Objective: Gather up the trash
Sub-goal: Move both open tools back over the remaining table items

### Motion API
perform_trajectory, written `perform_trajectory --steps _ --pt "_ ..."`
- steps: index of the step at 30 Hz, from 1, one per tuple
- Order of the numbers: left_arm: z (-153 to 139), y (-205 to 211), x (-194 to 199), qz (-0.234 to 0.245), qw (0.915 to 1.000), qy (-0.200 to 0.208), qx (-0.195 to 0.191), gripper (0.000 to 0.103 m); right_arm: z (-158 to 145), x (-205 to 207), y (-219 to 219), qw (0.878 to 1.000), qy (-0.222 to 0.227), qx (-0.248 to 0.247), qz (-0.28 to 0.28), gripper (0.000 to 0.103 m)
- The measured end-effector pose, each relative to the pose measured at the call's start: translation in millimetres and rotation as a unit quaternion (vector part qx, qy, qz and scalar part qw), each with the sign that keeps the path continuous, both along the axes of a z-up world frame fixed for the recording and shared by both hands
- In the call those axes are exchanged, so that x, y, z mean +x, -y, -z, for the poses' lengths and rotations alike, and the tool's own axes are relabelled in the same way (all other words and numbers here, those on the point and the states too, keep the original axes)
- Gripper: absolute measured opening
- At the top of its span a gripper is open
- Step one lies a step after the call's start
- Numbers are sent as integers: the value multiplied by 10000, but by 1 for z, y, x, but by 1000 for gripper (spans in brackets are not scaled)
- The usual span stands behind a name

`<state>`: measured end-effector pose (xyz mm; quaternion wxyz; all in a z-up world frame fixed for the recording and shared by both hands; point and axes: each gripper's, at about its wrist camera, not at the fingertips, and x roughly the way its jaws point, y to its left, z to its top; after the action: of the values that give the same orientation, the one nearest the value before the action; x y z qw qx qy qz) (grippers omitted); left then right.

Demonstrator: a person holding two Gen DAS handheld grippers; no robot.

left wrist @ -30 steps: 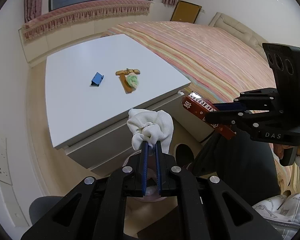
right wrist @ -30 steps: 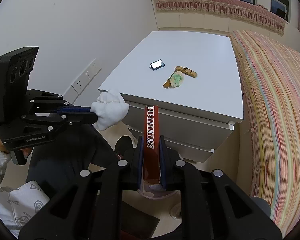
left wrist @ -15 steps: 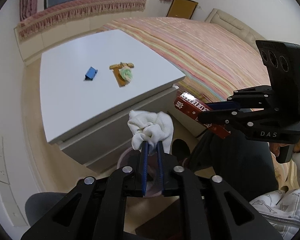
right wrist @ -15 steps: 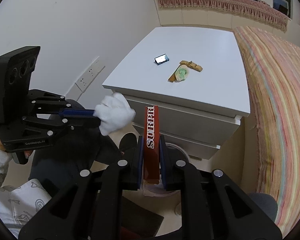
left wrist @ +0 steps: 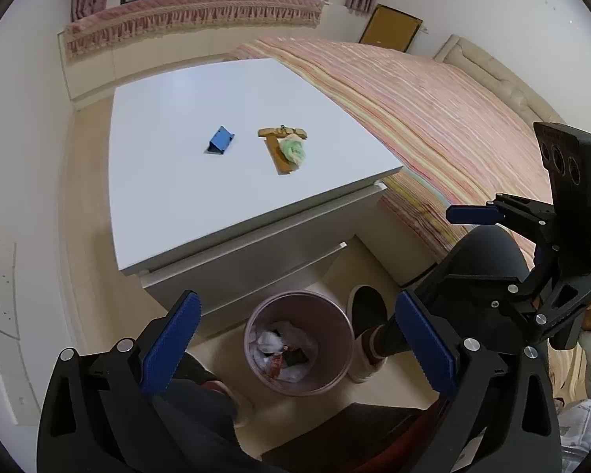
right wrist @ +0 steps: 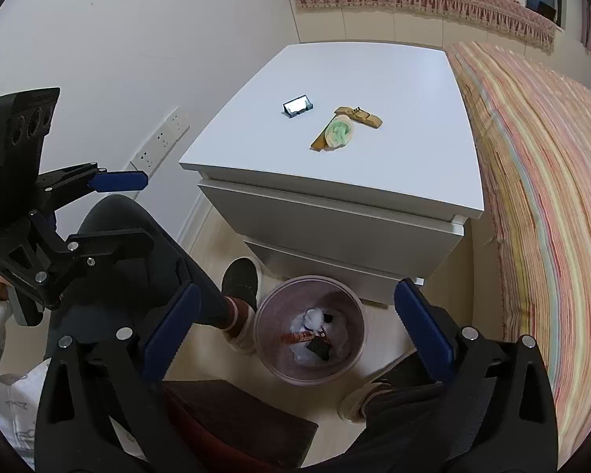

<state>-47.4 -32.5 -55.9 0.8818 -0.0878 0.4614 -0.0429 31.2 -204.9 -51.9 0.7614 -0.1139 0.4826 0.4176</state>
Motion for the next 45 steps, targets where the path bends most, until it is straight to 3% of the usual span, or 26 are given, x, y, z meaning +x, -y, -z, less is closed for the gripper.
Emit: perform_trajectory --steps 16,23,33,45 --pt "-7 -5 5 -27 9999 140 -37 95 -9 8 1 9999 82 100 20 99" --pt "-17 -16 19 -49 9995 284 98 95 -27 25 -3 9991 350 235 -13 99" --pt "-30 -40 60 -73 9986 400 327 95 -50 74 -27 9947 974 108 -297 98" --pt "-16 -61 123 26 9986 198 481 95 -26 136 -60 9925 1021 -139 -655 98"
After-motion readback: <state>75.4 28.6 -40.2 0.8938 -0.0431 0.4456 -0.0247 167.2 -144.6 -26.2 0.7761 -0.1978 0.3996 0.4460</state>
